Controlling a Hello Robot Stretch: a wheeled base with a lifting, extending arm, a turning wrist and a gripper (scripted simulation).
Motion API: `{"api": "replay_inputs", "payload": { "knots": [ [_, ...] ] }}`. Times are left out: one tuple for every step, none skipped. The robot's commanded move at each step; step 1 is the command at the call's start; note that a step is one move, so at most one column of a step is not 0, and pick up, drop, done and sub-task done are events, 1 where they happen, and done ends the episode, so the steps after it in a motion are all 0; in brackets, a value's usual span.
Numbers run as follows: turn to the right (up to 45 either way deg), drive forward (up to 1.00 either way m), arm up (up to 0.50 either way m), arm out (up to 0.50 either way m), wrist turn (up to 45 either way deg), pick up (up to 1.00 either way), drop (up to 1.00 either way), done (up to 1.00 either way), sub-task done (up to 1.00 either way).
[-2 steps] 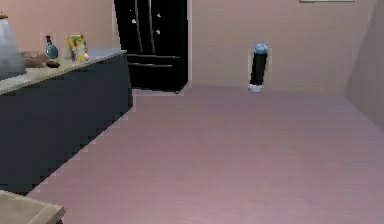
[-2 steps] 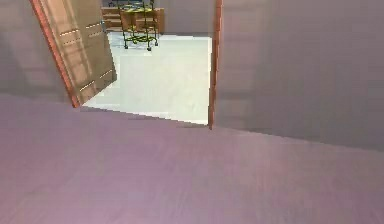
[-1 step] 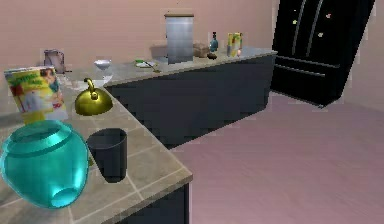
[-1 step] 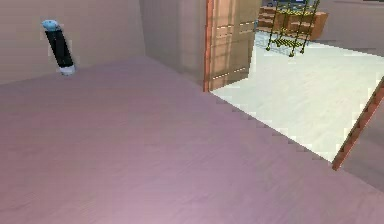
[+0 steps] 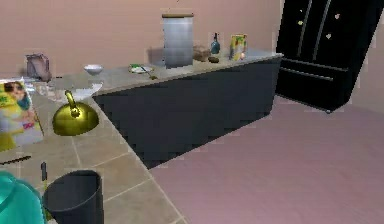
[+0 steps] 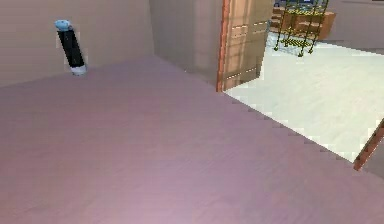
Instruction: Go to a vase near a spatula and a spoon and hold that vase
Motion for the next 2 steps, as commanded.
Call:
{"api": "replay_inputs", "payload": {
  "knots": [
    [-45.0,0.00,0.00,0.00,0.0,0.00,0.00,0.00,0.00],
    [-45.0,0.00,0.00,0.00,0.0,0.00,0.00,0.00,0.00]
  ]
}}
